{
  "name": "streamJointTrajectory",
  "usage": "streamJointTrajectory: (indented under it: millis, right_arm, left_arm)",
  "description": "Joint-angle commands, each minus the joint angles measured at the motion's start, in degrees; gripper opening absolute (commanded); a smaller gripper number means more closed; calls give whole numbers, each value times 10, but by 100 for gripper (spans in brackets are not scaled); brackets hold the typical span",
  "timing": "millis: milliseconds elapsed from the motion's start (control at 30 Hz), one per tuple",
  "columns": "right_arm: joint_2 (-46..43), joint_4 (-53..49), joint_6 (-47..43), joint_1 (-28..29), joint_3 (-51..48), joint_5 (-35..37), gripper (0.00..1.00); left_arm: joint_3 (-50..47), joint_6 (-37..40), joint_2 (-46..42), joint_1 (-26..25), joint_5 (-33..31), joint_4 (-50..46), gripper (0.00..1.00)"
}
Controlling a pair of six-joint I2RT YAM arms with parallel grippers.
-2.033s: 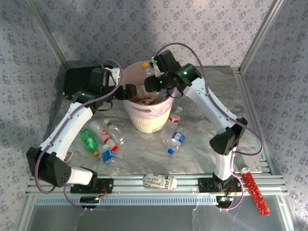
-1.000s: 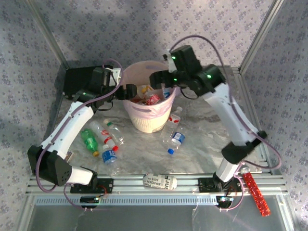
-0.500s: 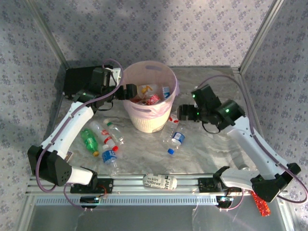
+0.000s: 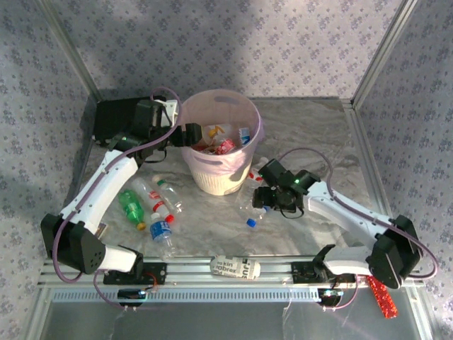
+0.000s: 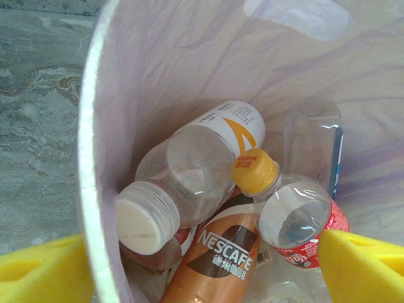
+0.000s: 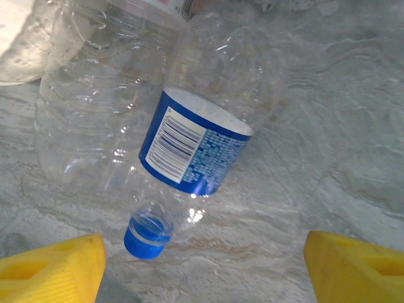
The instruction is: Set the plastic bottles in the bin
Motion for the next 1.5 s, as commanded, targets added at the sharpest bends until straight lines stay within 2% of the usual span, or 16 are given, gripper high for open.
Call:
streamJointTrajectory:
  millis: [0,267,700,967,1467]
  right_arm:
    - [24,48,15,-1,-22,-20,81]
    - [61,70,-18,-34,-42,-27,78]
    - [43,60,-67,-129,-95,-39,72]
    - [60,102,-71,-149,-115,-47,66]
    - [111,140,-88,-167,-106,-50,63]
  left_arm:
    - [-13,7,-2,-2,10,0,88]
    - [-14,7,1,-2,9,-1,88]
    - [-11,8,2,-2,9,-2,88]
    - [-6,7,6,-2,13,-1,88]
    - [-1,3,11,-1,22,-4,88]
